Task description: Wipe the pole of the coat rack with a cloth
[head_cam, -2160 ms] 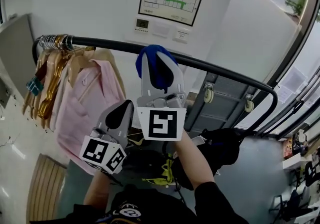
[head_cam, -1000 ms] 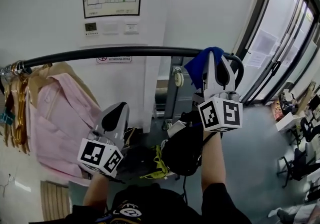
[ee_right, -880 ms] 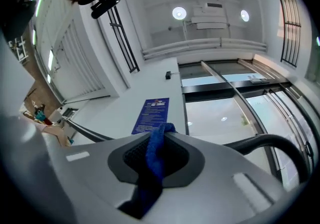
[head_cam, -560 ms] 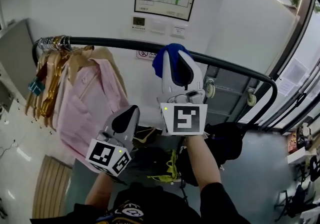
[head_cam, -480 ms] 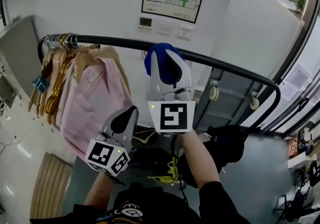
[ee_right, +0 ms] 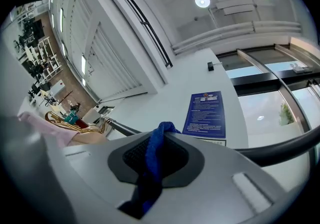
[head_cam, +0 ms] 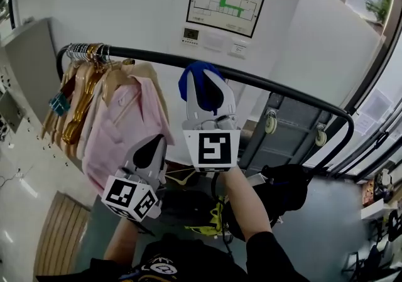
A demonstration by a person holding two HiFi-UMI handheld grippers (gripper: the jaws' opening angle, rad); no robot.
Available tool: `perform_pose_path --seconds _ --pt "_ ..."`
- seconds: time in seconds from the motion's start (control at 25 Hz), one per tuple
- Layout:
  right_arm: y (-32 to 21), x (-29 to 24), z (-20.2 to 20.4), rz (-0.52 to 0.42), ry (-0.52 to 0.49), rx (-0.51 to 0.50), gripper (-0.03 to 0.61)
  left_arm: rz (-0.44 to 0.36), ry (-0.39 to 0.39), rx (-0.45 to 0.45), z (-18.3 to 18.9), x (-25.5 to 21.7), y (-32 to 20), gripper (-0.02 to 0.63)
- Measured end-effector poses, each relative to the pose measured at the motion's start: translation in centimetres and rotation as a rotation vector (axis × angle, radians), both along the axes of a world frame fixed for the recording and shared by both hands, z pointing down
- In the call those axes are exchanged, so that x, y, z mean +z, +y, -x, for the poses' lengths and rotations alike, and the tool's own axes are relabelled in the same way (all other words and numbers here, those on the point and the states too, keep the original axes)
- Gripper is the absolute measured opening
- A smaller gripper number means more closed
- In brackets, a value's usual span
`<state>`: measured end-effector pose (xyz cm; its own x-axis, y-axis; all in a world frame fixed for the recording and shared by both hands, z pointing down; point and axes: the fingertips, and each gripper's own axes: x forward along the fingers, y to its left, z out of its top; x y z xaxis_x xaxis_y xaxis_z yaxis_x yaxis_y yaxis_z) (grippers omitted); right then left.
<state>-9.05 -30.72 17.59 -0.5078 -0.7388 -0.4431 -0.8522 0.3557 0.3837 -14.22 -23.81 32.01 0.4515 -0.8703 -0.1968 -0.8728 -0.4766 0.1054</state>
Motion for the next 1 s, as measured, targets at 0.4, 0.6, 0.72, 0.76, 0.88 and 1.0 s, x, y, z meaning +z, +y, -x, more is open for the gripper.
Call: perform_pose_path --seconds 0.4,0.6,0.72,0.76,0.88,1.0 --pt "2.2 0.5 -18.2 0.008 -0.121 0.246 0.035 -0.014 0.001 0.253 -11.0 -0.1 -1.7 0.003" --pt "3.5 0.0 -28.7 0.060 -0.219 0.328 0.035 -0.003 0.004 0.368 -17.0 -0.4 -1.0 0.003" --pt "4.3 -0.5 -33.7 0.082 -0.296 0.345 0.035 -0.008 -0.007 0.405 -19.2 -0.4 -0.8 0.003" --pt "4.6 -0.7 -35.0 0.086 -0.318 0.349 0.035 -0.009 -0.009 0.412 -19.7 -0.4 -0.8 0.003" --pt "5.0 -1.0 -37.0 0.093 -0.352 0.350 0.035 0.000 -0.003 0.420 -20.3 -0.1 -0.9 0.003" --pt "4.9 -0.9 -36.1 0.088 -0.347 0.345 0.035 0.007 0.003 0.410 -20.2 0.0 -1.0 0.002"
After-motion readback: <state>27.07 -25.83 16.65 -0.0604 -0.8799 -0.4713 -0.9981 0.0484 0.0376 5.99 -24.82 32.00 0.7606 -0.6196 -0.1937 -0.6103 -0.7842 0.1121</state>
